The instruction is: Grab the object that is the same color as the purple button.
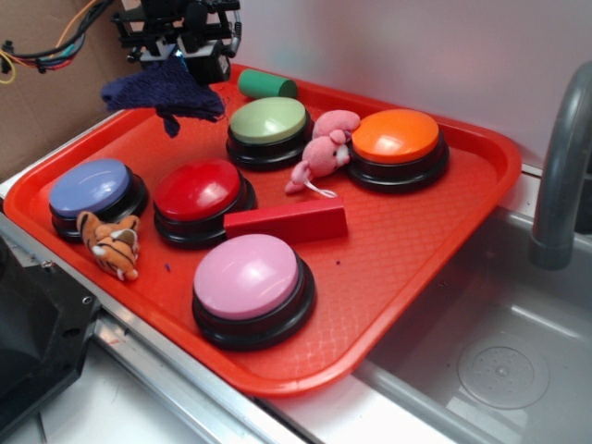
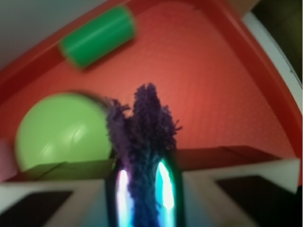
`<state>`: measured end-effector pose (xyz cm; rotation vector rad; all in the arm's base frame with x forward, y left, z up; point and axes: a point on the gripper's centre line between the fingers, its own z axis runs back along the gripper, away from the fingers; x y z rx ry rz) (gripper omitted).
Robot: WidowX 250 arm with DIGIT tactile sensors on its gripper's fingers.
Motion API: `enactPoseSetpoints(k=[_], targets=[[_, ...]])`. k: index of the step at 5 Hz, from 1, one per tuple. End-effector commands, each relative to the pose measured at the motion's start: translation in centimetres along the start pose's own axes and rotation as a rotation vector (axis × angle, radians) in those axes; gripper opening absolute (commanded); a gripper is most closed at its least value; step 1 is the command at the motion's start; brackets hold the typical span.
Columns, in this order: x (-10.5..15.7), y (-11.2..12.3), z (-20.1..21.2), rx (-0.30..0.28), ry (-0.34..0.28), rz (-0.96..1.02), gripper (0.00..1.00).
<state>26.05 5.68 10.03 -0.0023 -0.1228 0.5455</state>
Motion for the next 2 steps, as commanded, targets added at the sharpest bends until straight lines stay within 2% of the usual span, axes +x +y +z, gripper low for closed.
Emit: enactPoseSetpoints(k=[1,2], targets=[[-4.02,-1.42,3.8,-0.104,0.004,-0.276,0.0],[-4.66,-0.72,3.67,-0.114,0.019,-0.273,0.0]])
